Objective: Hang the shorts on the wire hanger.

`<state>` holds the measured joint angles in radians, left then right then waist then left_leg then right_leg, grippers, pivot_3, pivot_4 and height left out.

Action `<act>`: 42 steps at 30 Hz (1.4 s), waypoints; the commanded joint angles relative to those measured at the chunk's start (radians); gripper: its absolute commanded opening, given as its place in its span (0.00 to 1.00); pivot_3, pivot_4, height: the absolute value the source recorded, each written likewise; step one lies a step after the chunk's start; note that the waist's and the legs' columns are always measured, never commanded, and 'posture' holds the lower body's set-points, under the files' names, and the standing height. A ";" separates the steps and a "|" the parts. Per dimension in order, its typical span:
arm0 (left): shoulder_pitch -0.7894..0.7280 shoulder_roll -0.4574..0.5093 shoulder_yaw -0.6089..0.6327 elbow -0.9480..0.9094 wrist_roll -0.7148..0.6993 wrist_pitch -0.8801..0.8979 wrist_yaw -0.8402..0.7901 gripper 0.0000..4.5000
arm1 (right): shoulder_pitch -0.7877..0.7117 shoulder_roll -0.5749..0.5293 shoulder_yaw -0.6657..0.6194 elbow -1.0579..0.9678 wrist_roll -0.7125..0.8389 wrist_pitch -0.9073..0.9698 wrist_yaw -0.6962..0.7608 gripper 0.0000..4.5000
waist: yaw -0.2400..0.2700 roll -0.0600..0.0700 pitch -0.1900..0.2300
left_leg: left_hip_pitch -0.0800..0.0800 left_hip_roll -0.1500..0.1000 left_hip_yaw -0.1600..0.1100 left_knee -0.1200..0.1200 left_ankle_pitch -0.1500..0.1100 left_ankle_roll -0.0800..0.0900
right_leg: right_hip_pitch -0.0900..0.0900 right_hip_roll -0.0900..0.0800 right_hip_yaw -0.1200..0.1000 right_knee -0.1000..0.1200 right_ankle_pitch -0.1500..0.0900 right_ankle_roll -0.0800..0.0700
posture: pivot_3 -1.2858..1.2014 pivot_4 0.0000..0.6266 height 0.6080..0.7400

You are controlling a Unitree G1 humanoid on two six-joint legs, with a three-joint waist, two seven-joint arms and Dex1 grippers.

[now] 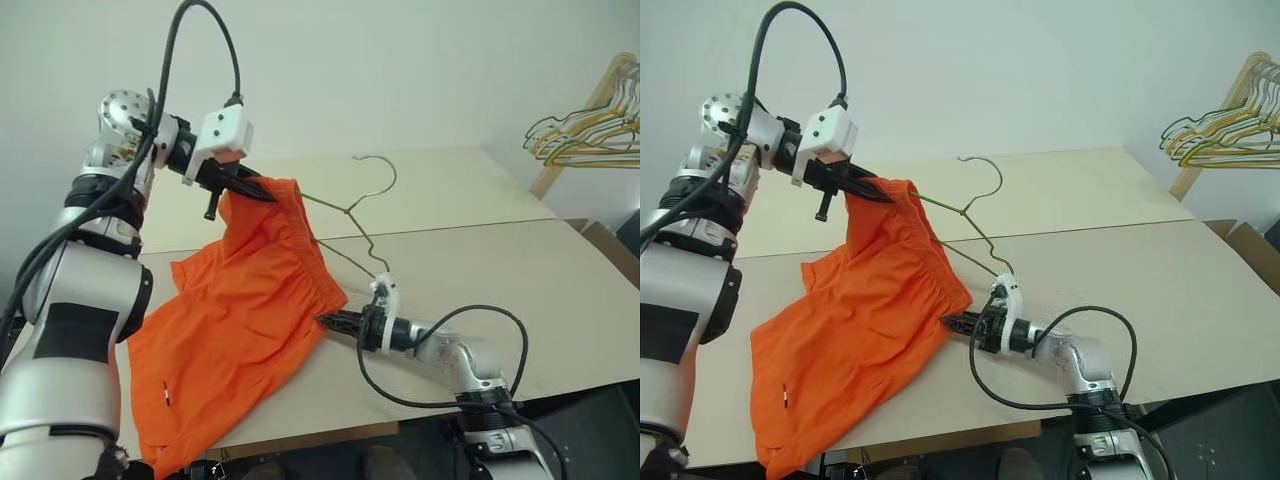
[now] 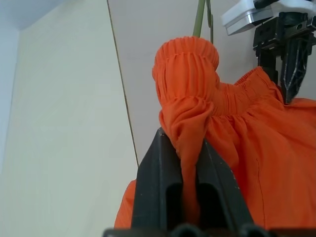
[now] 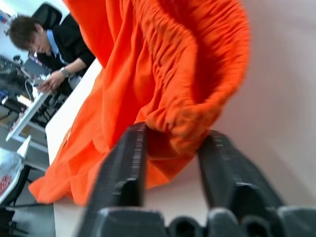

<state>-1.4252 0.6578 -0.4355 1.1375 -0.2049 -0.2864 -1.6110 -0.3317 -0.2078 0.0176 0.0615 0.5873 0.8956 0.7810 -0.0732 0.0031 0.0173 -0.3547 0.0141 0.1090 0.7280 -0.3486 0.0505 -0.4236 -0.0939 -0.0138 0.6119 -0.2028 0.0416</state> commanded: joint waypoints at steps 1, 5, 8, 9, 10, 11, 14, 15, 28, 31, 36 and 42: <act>-0.018 0.009 0.046 0.003 0.001 -0.015 -0.003 0.00 | -0.011 -0.001 -0.030 -0.014 0.039 0.013 -0.005 0.12 | -0.001 0.000 0.000 | 0.000 0.000 0.000 0.000 0.000 0.000 | 0.000 0.000 0.000 0.000 0.000 0.000 | 0.50 0.00 1.00; -0.008 0.004 0.069 0.012 0.014 -0.017 -0.003 0.00 | 0.002 -0.002 -0.029 -0.028 0.034 0.004 -0.023 0.01 | -0.003 0.000 0.000 | 0.000 0.000 0.000 0.000 0.000 0.000 | 0.000 0.000 0.000 0.001 0.000 0.000 | 0.50 0.00 1.00; -0.002 0.005 0.084 0.009 0.007 -0.003 -0.003 0.00 | 0.008 -0.014 -0.048 -0.042 0.041 0.003 -0.038 0.01 | -0.003 0.000 0.000 | 0.000 0.000 0.000 0.000 0.000 0.000 | 0.000 0.000 0.000 0.001 0.000 0.000 | 0.49 0.00 1.00; 0.002 0.009 0.085 0.005 0.004 -0.002 -0.003 0.00 | 0.010 -0.025 -0.063 -0.048 0.051 0.007 -0.035 0.01 | -0.003 0.000 0.000 | 0.000 0.000 0.000 0.000 0.000 0.000 | 0.000 0.000 0.000 0.001 0.000 0.000 | 0.49 0.00 1.00; 0.007 0.015 0.088 -0.002 -0.005 0.005 -0.003 0.00 | 0.014 -0.047 -0.087 -0.060 0.061 0.007 -0.029 0.01 | -0.002 0.000 0.000 | 0.000 0.000 0.000 0.000 0.000 0.000 | 0.000 0.000 0.000 0.000 0.000 0.000 | 0.50 0.00 1.00; 0.014 0.021 0.091 -0.010 -0.016 0.011 -0.003 0.00 | 0.016 -0.075 -0.113 -0.069 0.078 0.020 -0.019 0.01 | -0.001 0.000 0.000 | 0.000 0.000 0.000 0.000 0.000 0.000 | 0.000 0.000 0.000 0.000 0.000 0.000 | 0.50 0.00 1.00; 0.038 0.048 0.084 -0.055 -0.074 0.045 -0.003 0.00 | 0.027 -0.189 -0.140 -0.090 0.105 0.037 0.052 0.01 | -0.001 0.000 0.000 | 0.000 0.000 -0.001 0.000 0.000 0.001 | 0.000 -0.001 0.001 0.000 0.000 0.000 | 0.50 0.00 1.00; 0.051 0.065 0.080 -0.083 -0.116 0.077 -0.003 0.00 | 0.021 -0.233 -0.152 -0.075 0.106 0.037 0.077 0.01 | -0.001 0.000 0.000 | 0.000 0.000 -0.001 0.000 0.000 0.001 | 0.000 -0.001 0.001 0.000 0.000 0.000 | 0.49 0.00 1.00; 0.128 0.157 0.079 -0.222 -0.317 0.246 -0.003 0.00 | -0.023 -0.385 -0.125 0.078 0.041 -0.058 0.189 0.01 | 0.000 -0.001 0.000 | 0.001 0.000 -0.003 0.000 -0.001 0.002 | 0.000 0.000 0.004 0.001 0.000 0.001 | 0.50 0.00 1.00; 0.143 0.182 0.060 -0.248 -0.343 0.257 -0.003 0.00 | -0.027 -0.386 -0.122 0.098 0.035 -0.067 0.189 0.01 | 0.001 -0.001 0.000 | 0.001 0.000 -0.003 0.001 -0.001 0.002 | 0.000 0.000 0.004 0.000 0.000 0.001 | 0.50 0.00 1.00; 0.165 0.210 0.015 -0.254 -0.332 0.227 -0.003 0.00 | -0.025 -0.402 -0.121 0.123 0.014 -0.096 0.193 0.01 | 0.005 -0.001 0.000 | 0.001 0.000 -0.003 0.001 -0.001 0.001 | 0.000 0.000 0.003 0.001 0.000 0.001 | 0.50 0.00 1.00; 0.172 0.203 -0.012 -0.209 -0.278 0.171 -0.003 0.00 | -0.035 -0.435 -0.125 0.138 0.003 -0.115 0.215 0.01 | 0.003 -0.001 0.000 | 0.001 0.000 -0.003 0.001 -0.001 0.001 | 0.000 0.000 0.003 0.000 0.000 0.001 | 0.50 0.00 1.00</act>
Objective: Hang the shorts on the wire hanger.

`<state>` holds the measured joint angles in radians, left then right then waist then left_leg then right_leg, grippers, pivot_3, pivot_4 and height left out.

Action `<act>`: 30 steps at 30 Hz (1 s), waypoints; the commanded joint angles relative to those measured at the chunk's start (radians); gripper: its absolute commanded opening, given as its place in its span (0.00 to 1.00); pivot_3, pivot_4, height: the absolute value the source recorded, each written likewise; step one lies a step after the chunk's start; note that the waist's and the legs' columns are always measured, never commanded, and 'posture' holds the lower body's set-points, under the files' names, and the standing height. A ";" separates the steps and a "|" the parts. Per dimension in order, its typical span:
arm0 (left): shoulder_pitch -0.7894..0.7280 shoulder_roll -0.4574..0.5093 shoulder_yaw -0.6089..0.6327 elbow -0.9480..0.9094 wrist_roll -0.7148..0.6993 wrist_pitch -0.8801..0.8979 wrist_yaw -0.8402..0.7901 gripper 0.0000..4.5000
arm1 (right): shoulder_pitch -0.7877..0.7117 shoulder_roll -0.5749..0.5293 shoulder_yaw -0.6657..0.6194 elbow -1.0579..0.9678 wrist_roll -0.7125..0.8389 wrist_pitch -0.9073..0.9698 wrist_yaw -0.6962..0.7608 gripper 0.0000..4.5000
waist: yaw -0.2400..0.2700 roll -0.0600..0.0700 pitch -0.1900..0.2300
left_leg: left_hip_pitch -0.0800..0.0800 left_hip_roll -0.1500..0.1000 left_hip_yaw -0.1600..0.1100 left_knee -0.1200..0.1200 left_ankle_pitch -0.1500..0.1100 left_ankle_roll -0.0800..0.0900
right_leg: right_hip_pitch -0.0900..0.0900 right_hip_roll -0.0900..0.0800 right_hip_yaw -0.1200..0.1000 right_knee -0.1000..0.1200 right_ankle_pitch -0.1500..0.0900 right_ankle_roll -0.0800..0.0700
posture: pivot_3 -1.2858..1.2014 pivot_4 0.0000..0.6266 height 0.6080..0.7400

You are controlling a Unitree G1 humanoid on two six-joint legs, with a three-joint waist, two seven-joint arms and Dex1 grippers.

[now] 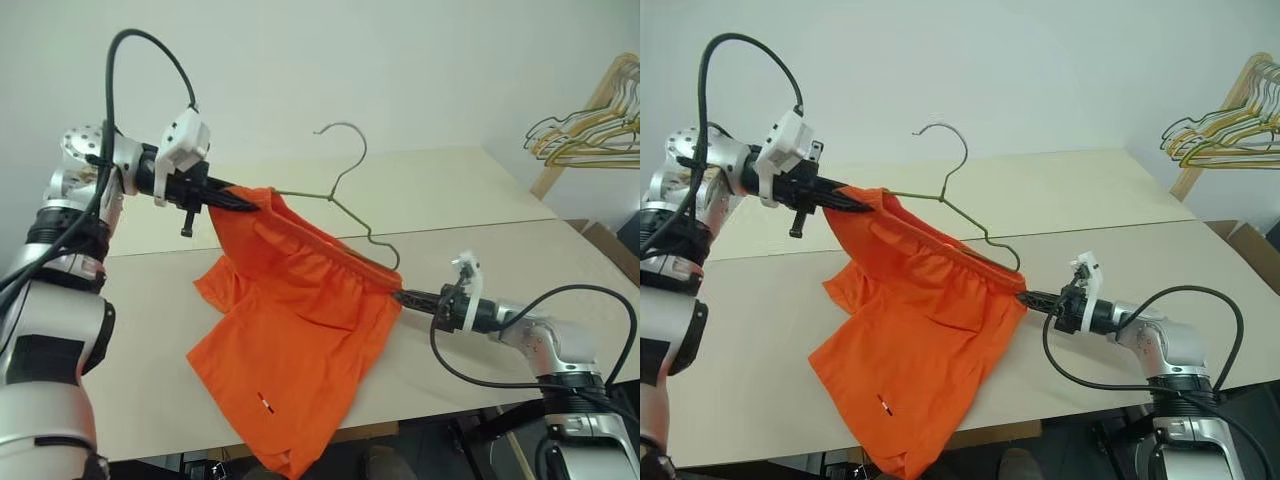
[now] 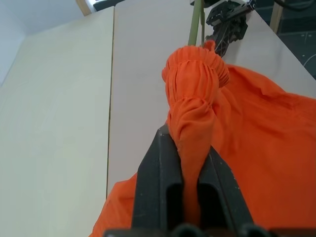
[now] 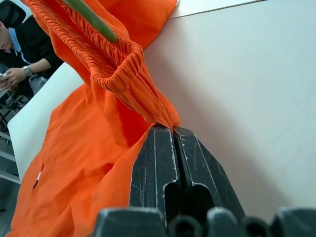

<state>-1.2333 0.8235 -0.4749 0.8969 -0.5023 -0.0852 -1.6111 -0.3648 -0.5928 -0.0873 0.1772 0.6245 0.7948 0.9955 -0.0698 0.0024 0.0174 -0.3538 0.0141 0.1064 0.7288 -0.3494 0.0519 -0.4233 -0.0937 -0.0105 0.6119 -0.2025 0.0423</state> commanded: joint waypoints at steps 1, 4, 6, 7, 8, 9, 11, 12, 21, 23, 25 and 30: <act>-0.019 0.036 0.025 0.038 0.027 -0.036 -0.003 0.00 | -0.006 -0.057 -0.020 0.023 -0.040 -0.022 0.002 0.01 | -0.001 0.000 0.000 | 0.000 0.000 0.000 0.000 0.000 0.000 | 0.000 0.000 0.000 0.000 0.000 0.000 | 0.50 0.00 1.00; -0.018 0.033 0.025 0.051 0.036 -0.054 -0.003 0.00 | -0.017 -0.076 -0.020 0.024 -0.042 -0.020 0.012 0.01 | -0.001 0.000 0.000 | 0.000 0.000 0.002 0.000 0.000 0.000 | 0.000 0.000 0.000 0.000 0.000 0.000 | 0.50 0.00 1.00; -0.019 0.030 0.029 0.059 0.035 -0.053 -0.003 0.00 | -0.022 -0.083 -0.022 0.030 -0.048 -0.026 0.014 0.01 | -0.001 0.000 0.000 | 0.000 0.000 0.002 0.000 0.000 0.000 | 0.000 0.000 0.000 0.000 0.000 0.000 | 0.50 0.00 1.00; -0.019 0.026 0.031 0.072 0.056 -0.068 -0.003 0.00 | -0.020 -0.092 -0.014 0.024 -0.064 -0.050 0.020 0.01 | 0.000 0.000 0.000 | 0.000 0.000 0.002 0.000 0.000 0.000 | 0.000 0.000 0.000 0.000 0.000 0.000 | 0.50 0.00 1.00; -0.019 0.022 0.033 0.083 0.076 -0.080 -0.003 0.00 | -0.015 -0.102 -0.005 0.010 -0.080 -0.077 0.028 0.01 | 0.000 0.000 0.000 | 0.000 0.000 0.002 0.000 0.000 0.000 | 0.000 0.000 0.000 0.000 0.000 0.000 | 0.50 0.00 1.00; -0.017 0.018 0.034 0.092 0.101 -0.098 -0.003 0.00 | -0.012 -0.116 0.003 -0.010 -0.089 -0.092 0.040 0.01 | 0.001 0.000 0.000 | 0.000 0.000 0.003 0.000 0.000 0.000 | 0.000 0.000 0.000 0.000 0.000 0.000 | 0.50 0.00 1.00; -0.013 0.008 0.047 0.106 0.157 -0.141 -0.003 0.00 | -0.004 -0.144 0.019 -0.060 -0.109 -0.129 0.058 0.01 | 0.001 0.000 0.000 | 0.000 0.000 0.003 0.000 0.000 0.000 | 0.000 0.000 0.000 0.000 0.000 0.000 | 0.50 0.00 1.00; -0.011 0.000 0.057 0.111 0.188 -0.163 -0.003 0.00 | -0.005 -0.158 0.023 -0.087 -0.115 -0.144 0.065 0.01 | 0.002 0.000 0.000 | 0.000 0.000 0.003 0.000 0.000 0.000 | 0.000 0.000 0.000 0.000 0.000 0.000 | 0.50 0.00 1.00; 0.096 -0.109 0.203 -0.020 0.264 -0.174 0.133 0.00 | -0.154 -0.273 0.104 -0.240 -0.282 -0.281 0.063 0.01 | 0.000 0.000 0.000 | 0.000 0.000 0.004 0.001 0.000 0.000 | 0.000 0.000 0.000 0.000 0.000 0.000 | 0.49 0.00 1.00; 0.128 -0.130 0.241 -0.073 0.258 -0.151 0.168 0.00 | -0.209 -0.297 0.139 -0.223 -0.339 -0.320 0.077 0.01 | -0.001 0.000 0.000 | 0.000 0.000 0.004 0.001 0.000 0.000 | 0.000 0.000 0.000 0.000 0.000 0.000 | 0.49 0.00 1.00; 0.150 -0.149 0.276 -0.111 0.249 -0.110 0.198 0.00 | -0.247 -0.322 0.173 -0.209 -0.389 -0.370 0.110 0.01 | -0.002 0.000 0.000 | 0.000 0.000 0.004 0.001 0.000 0.000 | -0.001 0.000 0.000 0.000 0.000 0.000 | 0.49 0.00 1.00; 0.226 -0.160 0.324 -0.218 0.255 -0.056 0.223 0.00 | -0.353 -0.315 0.199 -0.143 -0.452 -0.473 0.128 0.01 | -0.004 0.000 0.000 | 0.000 0.000 0.005 0.001 0.000 0.000 | 0.000 0.000 -0.001 0.000 0.000 0.000 | 0.50 0.00 1.00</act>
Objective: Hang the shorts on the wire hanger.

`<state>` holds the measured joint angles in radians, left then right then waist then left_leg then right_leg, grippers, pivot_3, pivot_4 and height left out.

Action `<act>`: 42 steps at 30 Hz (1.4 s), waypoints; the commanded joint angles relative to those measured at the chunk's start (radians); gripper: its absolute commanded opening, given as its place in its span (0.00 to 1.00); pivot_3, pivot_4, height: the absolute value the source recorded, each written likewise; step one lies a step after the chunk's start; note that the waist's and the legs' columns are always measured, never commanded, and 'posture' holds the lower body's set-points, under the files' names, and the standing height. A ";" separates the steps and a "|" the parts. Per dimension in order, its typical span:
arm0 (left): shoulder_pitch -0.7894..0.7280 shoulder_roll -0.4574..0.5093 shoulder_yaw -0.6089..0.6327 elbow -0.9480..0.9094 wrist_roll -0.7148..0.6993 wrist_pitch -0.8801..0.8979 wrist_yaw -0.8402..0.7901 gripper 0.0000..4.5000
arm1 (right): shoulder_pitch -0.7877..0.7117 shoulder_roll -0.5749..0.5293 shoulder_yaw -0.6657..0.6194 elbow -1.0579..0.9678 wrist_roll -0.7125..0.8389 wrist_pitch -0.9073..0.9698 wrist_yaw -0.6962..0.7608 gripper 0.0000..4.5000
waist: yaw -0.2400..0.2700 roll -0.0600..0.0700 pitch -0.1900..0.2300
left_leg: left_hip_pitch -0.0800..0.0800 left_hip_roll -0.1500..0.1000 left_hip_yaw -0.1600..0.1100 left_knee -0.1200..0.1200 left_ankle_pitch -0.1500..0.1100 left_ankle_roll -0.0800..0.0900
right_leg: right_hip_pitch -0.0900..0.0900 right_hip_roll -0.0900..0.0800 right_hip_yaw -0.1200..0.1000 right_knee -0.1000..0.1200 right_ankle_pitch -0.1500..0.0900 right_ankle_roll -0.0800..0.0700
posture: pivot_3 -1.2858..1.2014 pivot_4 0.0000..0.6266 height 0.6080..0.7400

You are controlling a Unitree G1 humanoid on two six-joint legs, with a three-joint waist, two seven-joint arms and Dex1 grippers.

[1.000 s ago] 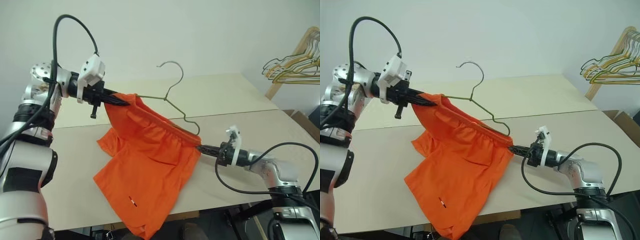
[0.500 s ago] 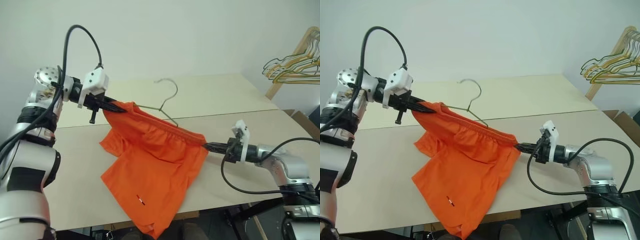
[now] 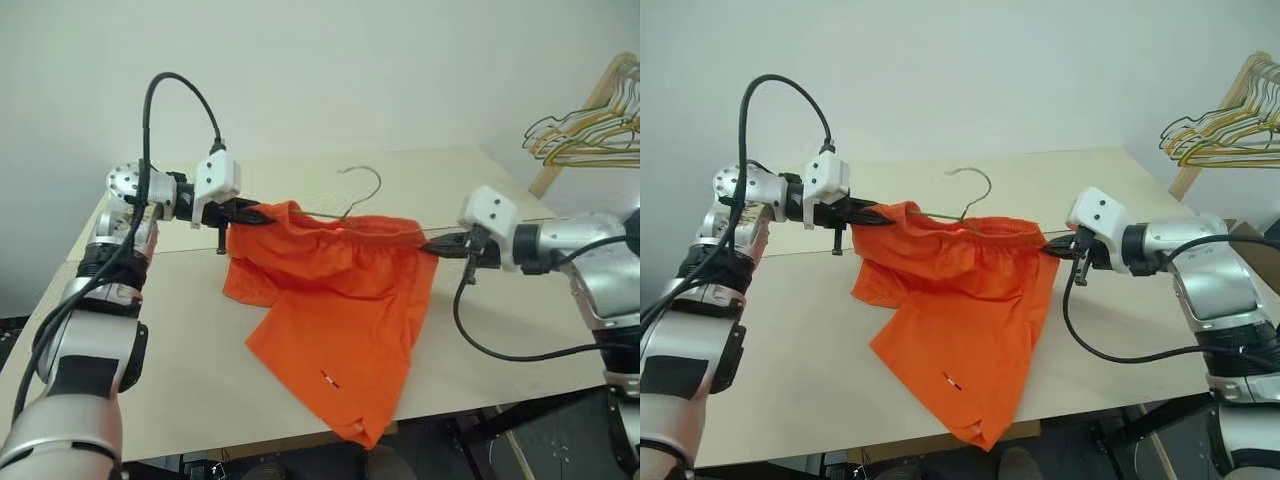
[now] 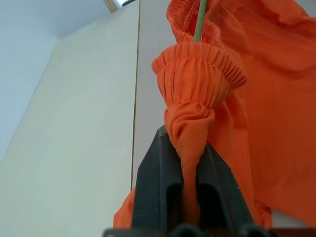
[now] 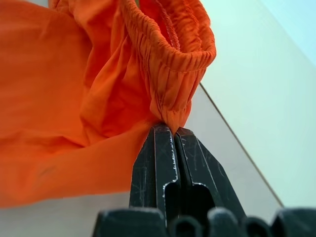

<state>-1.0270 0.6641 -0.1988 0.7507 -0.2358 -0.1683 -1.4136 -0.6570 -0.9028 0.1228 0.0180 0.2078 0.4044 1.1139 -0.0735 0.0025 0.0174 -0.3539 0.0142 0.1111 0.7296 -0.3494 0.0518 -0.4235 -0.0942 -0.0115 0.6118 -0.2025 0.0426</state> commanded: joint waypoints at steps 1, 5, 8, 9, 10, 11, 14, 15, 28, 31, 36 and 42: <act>0.036 -0.005 0.055 -0.090 -0.008 0.042 0.042 0.00 | -0.073 -0.005 -0.005 0.022 -0.045 -0.110 0.018 0.01 | 0.000 0.000 0.000 | 0.000 0.000 0.000 0.000 0.000 0.000 | 0.000 0.000 0.000 0.000 0.000 0.000 | 0.50 0.00 1.00; 0.112 -0.022 0.079 -0.187 -0.012 0.090 0.082 0.00 | -0.114 0.017 0.009 0.045 -0.074 -0.236 0.042 0.01 | 0.000 0.000 0.000 | 0.000 0.000 0.000 0.000 0.000 -0.001 | 0.000 0.000 0.000 0.000 0.000 0.000 | 0.50 0.00 1.00; 0.144 -0.035 0.095 -0.232 -0.010 0.114 0.118 0.00 | -0.122 0.022 0.019 0.057 -0.082 -0.289 0.074 0.01 | 0.002 0.000 0.000 | 0.000 0.000 0.000 0.000 0.000 -0.001 | 0.001 0.000 -0.001 0.000 0.000 0.000 | 0.50 0.00 1.00; 0.151 -0.043 0.108 -0.244 -0.020 0.125 0.132 0.00 | -0.120 0.024 0.023 0.061 -0.091 -0.316 0.081 0.01 | 0.002 0.000 0.000 | 0.000 0.000 0.000 0.000 0.000 -0.001 | 0.001 0.000 -0.001 0.000 0.000 0.000 | 0.50 0.00 1.00; 0.158 -0.050 0.121 -0.257 -0.036 0.140 0.139 0.00 | -0.121 0.028 0.027 0.066 -0.098 -0.330 0.085 0.01 | 0.002 0.000 0.000 | 0.000 0.000 0.001 0.000 0.000 -0.001 | 0.001 0.000 -0.001 0.000 0.000 0.000 | 0.50 0.00 1.00; 0.162 -0.055 0.131 -0.266 -0.046 0.152 0.145 0.00 | -0.124 0.031 0.032 0.072 -0.105 -0.335 0.090 0.01 | 0.002 0.000 0.000 | 0.000 0.000 0.001 0.000 0.000 -0.001 | 0.001 0.000 -0.001 0.000 0.000 0.000 | 0.50 0.00 1.00; 0.178 -0.056 0.150 -0.297 -0.057 0.170 0.143 0.00 | -0.133 0.022 0.060 0.101 -0.144 -0.364 0.112 0.15 | -0.001 0.000 0.000 | 0.001 0.000 0.001 0.000 0.001 -0.001 | 0.001 0.000 -0.001 0.000 0.000 0.000 | 0.50 0.00 1.00; 0.183 -0.056 0.153 -0.304 -0.059 0.173 0.141 0.00 | -0.134 0.019 0.067 0.111 -0.161 -0.382 0.112 0.22 | -0.002 0.000 0.000 | 0.001 0.000 0.001 0.000 0.001 -0.001 | 0.001 0.000 -0.001 0.000 0.000 0.000 | 0.50 0.00 1.00; 0.203 -0.085 0.172 -0.343 -0.078 0.194 0.130 0.00 | -0.186 0.083 0.057 0.166 -0.100 -0.243 0.182 0.33 | -0.025 0.000 0.000 | 0.001 0.000 0.001 0.000 0.001 -0.002 | 0.002 0.000 -0.002 0.000 0.000 0.000 | 0.50 0.00 1.00; 0.202 -0.092 0.176 -0.341 -0.080 0.193 0.128 0.00 | -0.187 0.096 0.062 0.181 -0.099 -0.221 0.182 0.33 | -0.028 0.000 0.000 | 0.002 0.000 0.001 0.000 0.001 -0.002 | 0.002 0.000 -0.002 0.000 0.000 0.000 | 0.50 0.00 1.00; 0.207 -0.106 0.193 -0.361 -0.122 0.217 0.111 0.00 | -0.190 0.122 0.081 0.206 -0.120 -0.198 0.173 0.33 | -0.028 0.000 0.000 | 0.001 0.000 0.001 0.000 0.001 -0.002 | 0.002 0.000 -0.002 0.000 0.000 0.000 | 0.49 0.00 1.00; 0.221 -0.117 0.203 -0.387 -0.145 0.235 0.099 0.00 | -0.220 0.162 0.084 0.242 -0.128 -0.115 0.152 0.33 | -0.029 0.000 0.000 | 0.001 0.000 0.001 0.000 0.001 -0.002 | 0.002 0.000 -0.002 0.000 0.000 0.000 | 0.50 0.00 1.00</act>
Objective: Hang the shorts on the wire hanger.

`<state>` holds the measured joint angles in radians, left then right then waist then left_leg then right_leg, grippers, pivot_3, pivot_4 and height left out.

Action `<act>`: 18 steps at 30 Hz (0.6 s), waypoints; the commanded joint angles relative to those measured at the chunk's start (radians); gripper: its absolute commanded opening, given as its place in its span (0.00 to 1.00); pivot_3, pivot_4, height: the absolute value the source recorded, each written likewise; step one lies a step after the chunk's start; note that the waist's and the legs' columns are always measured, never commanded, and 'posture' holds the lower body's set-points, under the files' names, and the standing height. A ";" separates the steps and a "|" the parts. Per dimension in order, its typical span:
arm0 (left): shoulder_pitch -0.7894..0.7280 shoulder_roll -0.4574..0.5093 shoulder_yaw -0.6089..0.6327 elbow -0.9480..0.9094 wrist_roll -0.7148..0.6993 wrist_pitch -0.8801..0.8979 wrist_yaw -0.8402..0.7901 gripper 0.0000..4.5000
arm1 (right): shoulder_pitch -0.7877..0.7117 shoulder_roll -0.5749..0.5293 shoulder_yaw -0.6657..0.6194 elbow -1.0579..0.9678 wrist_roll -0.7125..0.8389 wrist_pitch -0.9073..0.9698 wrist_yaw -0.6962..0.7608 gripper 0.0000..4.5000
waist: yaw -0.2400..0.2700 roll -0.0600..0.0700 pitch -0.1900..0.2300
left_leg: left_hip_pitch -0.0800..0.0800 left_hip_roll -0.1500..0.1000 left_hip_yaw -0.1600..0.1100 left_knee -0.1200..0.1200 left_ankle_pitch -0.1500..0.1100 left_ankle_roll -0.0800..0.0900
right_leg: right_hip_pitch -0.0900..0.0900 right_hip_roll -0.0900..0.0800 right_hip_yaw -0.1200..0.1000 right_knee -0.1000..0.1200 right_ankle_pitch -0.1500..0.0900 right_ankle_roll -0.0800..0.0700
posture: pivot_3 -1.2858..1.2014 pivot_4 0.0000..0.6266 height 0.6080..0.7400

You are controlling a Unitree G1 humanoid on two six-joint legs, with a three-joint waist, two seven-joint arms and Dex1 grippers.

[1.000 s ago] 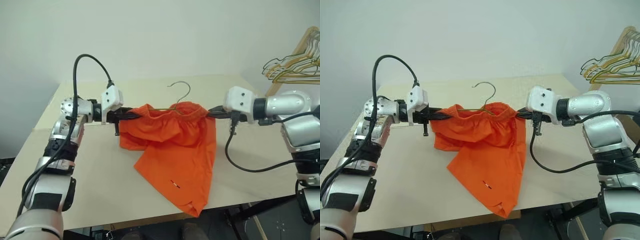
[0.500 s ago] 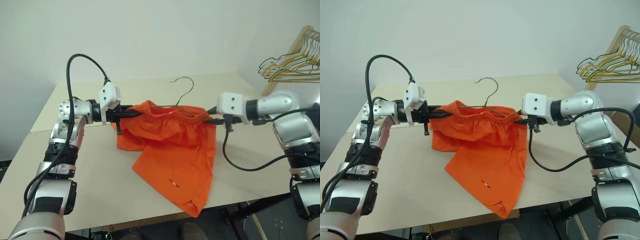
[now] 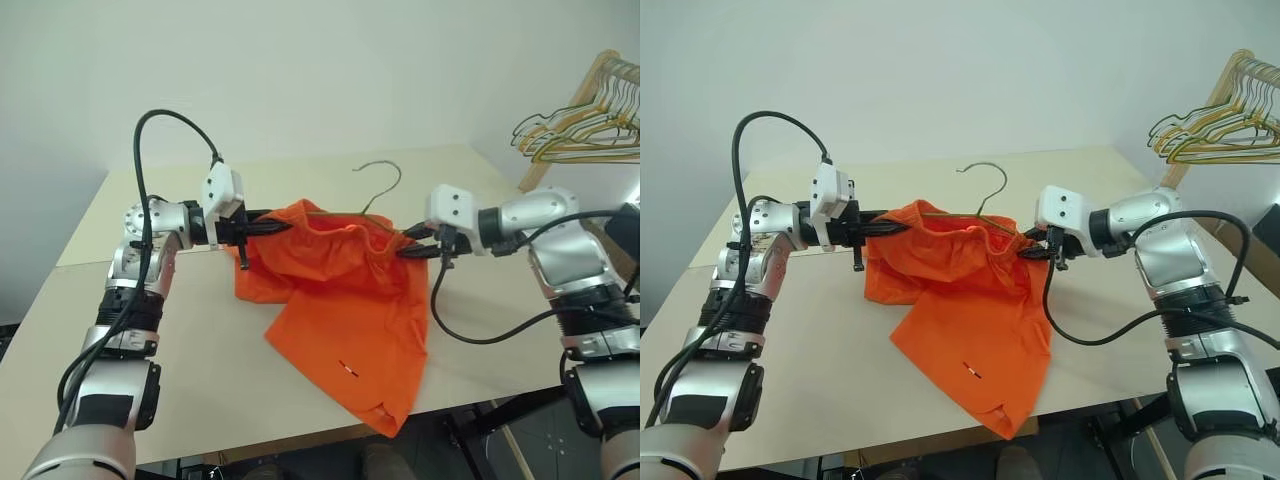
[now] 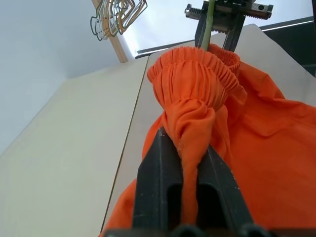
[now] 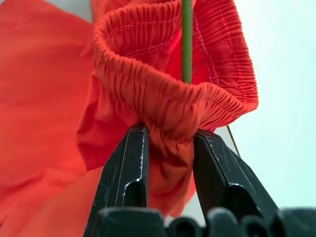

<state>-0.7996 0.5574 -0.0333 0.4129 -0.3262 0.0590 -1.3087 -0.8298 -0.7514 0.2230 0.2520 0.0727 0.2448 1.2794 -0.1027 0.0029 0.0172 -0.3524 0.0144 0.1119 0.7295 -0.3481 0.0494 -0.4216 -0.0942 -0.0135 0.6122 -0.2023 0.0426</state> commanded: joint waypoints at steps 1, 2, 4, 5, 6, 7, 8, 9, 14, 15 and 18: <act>-0.002 -0.013 0.043 -0.055 -0.064 0.014 -0.009 0.00 | -0.053 0.016 -0.020 0.017 0.009 0.049 -0.015 0.33 | 0.000 0.000 0.000 | 0.000 0.000 0.000 0.000 0.000 0.000 | 0.000 0.000 0.000 0.000 0.000 0.000 | 0.50 0.00 1.00; 0.000 -0.016 0.050 -0.059 -0.076 0.025 -0.012 0.00 | -0.060 0.020 -0.021 0.026 0.011 0.064 -0.013 0.33 | 0.000 0.000 0.000 | 0.000 0.000 0.000 0.000 0.000 0.000 | 0.000 0.000 0.000 0.000 0.000 0.000 | 0.50 0.00 1.00; 0.003 -0.016 0.053 -0.058 -0.074 0.032 -0.003 0.00 | -0.069 0.021 -0.025 0.036 0.028 0.085 0.010 0.33 | 0.001 0.000 0.000 | 0.000 0.000 0.000 0.000 0.000 0.000 | 0.000 0.000 0.000 0.000 0.000 0.000 | 0.50 0.00 1.00; 0.003 -0.015 0.051 -0.055 -0.066 0.030 0.001 0.00 | -0.070 0.021 -0.030 0.035 0.037 0.092 0.020 0.33 | 0.001 0.000 0.000 | 0.000 0.000 0.000 0.000 0.000 0.000 | 0.000 0.000 0.000 0.000 0.000 0.000 | 0.50 0.00 1.00; 0.005 -0.015 0.049 -0.051 -0.059 0.024 0.002 0.00 | -0.072 0.023 -0.035 0.035 0.047 0.100 0.027 0.33 | 0.001 0.000 0.000 | 0.000 0.000 0.000 0.000 0.000 0.000 | 0.000 0.000 0.000 0.000 0.000 0.000 | 0.50 0.00 1.00; 0.006 -0.017 0.050 -0.048 -0.060 0.024 0.002 0.00 | -0.074 0.023 -0.040 0.036 0.056 0.111 0.032 0.30 | 0.001 0.000 0.000 | 0.000 0.000 0.000 0.000 0.000 0.000 | 0.000 0.000 0.000 0.000 0.000 0.000 | 0.50 0.00 1.00; 0.007 -0.019 0.052 -0.047 -0.064 0.026 0.002 0.00 | -0.075 0.023 -0.042 0.036 0.060 0.118 0.035 0.25 | 0.001 0.000 0.000 | 0.000 0.000 0.000 0.000 0.000 0.000 | 0.000 0.000 0.000 0.000 0.000 0.000 | 0.50 0.00 1.00; 0.007 -0.021 0.055 -0.046 -0.069 0.028 0.001 0.00 | -0.075 0.022 -0.043 0.037 0.061 0.120 0.037 0.21 | 0.001 0.000 0.000 | 0.000 0.000 0.000 0.000 0.000 0.000 | 0.000 0.000 0.000 0.000 0.000 0.000 | 0.50 0.00 1.00; 0.000 -0.042 0.090 -0.035 -0.114 0.067 -0.003 0.00 | -0.056 0.016 -0.043 0.021 0.051 0.072 0.046 0.00 | -0.002 0.000 0.000 | 0.000 0.000 0.000 0.000 0.000 0.000 | 0.000 0.000 0.000 0.000 0.000 0.000 | 0.49 0.00 1.00; -0.001 -0.042 0.090 -0.026 -0.107 0.062 -0.003 0.00 | -0.052 0.014 -0.040 0.020 0.041 0.062 0.042 0.00 | -0.002 0.000 0.000 | 0.000 0.000 0.000 0.000 0.000 0.000 | 0.000 0.000 0.000 0.000 0.000 0.000 | 0.49 0.00 1.00; -0.001 -0.039 0.088 -0.006 -0.084 0.055 0.007 0.00 | -0.049 0.009 -0.038 0.019 0.027 0.061 0.026 0.00 | -0.002 0.000 0.000 | 0.000 0.000 0.000 0.000 0.000 0.000 | 0.000 0.000 0.000 0.000 0.000 0.000 | 0.50 0.00 1.00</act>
<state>-0.7771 0.5286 0.0227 0.4128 -0.3817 0.1300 -1.3076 -0.8711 -0.7333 0.2139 0.2900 0.0972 0.3119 1.3286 -0.1045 0.0031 0.0171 -0.3525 0.0142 0.1115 0.7294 -0.3481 0.0494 -0.4216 -0.0943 -0.0138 0.6120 -0.2023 0.0426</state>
